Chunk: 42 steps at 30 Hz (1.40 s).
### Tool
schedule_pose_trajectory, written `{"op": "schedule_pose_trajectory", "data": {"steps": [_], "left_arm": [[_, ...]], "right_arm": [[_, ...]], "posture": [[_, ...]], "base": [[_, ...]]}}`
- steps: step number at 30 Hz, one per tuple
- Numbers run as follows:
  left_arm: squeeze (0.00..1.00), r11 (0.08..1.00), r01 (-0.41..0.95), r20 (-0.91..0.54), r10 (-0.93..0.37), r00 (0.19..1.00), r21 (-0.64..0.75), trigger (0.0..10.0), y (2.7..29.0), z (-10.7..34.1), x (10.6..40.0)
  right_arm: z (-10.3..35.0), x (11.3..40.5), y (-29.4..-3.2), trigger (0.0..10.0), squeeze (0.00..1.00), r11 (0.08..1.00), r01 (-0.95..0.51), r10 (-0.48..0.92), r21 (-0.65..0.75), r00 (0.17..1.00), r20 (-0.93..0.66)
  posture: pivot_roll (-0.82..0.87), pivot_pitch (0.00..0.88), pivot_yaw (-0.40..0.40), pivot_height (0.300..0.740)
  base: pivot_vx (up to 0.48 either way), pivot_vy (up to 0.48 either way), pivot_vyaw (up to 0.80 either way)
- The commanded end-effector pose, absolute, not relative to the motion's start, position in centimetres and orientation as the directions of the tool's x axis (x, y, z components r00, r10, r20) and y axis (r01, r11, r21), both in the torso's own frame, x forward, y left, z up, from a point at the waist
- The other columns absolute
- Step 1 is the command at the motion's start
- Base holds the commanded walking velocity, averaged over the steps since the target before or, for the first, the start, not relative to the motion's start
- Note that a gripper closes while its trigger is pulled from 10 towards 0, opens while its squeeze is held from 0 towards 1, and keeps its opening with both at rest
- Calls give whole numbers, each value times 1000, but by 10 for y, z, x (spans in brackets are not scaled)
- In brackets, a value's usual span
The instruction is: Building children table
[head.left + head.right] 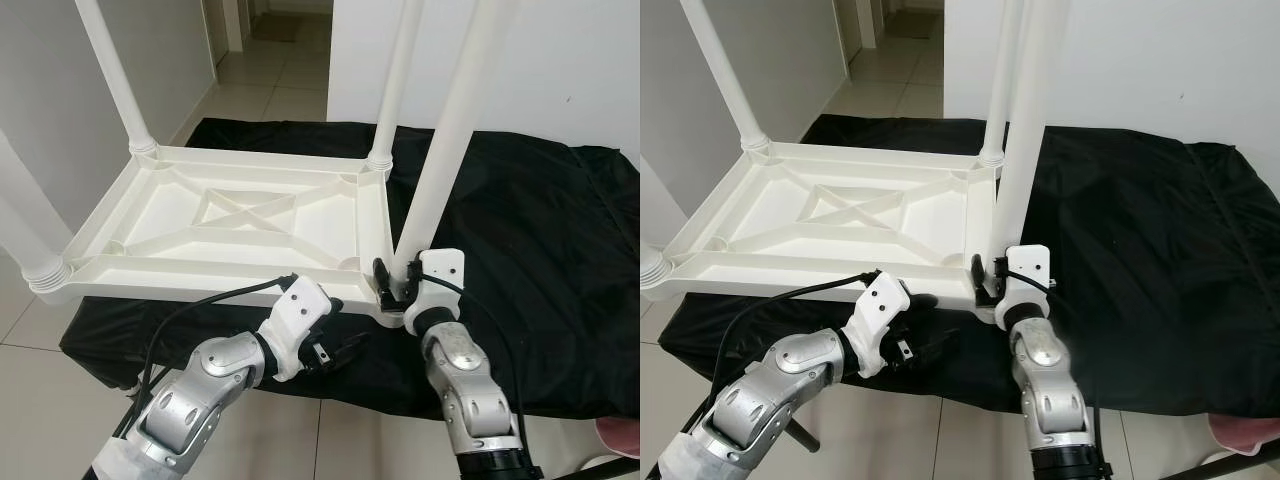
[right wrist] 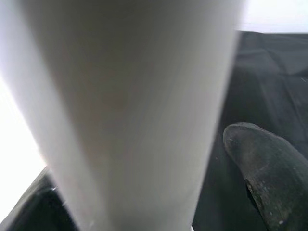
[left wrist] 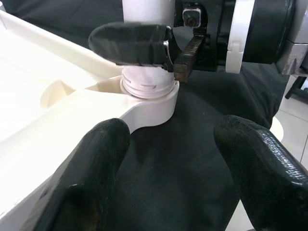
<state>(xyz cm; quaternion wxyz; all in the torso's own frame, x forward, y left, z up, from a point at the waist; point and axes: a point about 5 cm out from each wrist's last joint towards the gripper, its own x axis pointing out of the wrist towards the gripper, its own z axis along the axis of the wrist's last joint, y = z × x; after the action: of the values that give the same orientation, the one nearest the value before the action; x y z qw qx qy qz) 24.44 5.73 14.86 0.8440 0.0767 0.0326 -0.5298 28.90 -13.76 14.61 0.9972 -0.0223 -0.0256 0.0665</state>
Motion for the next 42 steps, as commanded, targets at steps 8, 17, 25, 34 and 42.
{"op": "schedule_pose_trajectory", "data": {"steps": [8,17,25,34,42], "left_arm": [[0,440,890,-150,-878,455,121,10000,58,145,249],[0,469,873,-146,-862,486,134,10000,61,146,254],[0,474,869,-143,-859,492,144,10000,62,148,256],[0,484,863,-150,-851,503,146,10000,68,148,255],[0,481,866,-148,-854,498,139,10000,65,148,254]], "right_arm": [[143,297,-137,10000,0,913,-401,405,-74,913,44],[139,301,-139,10000,0,820,-549,557,-164,830,10],[130,310,-152,0,0,778,-594,599,-202,799,-43],[126,316,-167,0,0,782,-586,589,-210,806,-57],[130,315,-165,10000,0,806,-562,567,-188,823,-29]], "posture": [[-19,4,-7,740],[-20,10,1,740],[-6,13,6,740],[3,29,10,740],[-13,41,10,740]], "base": [[0,0,0],[0,0,0],[0,0,0],[0,0,0],[0,0,0]]}}
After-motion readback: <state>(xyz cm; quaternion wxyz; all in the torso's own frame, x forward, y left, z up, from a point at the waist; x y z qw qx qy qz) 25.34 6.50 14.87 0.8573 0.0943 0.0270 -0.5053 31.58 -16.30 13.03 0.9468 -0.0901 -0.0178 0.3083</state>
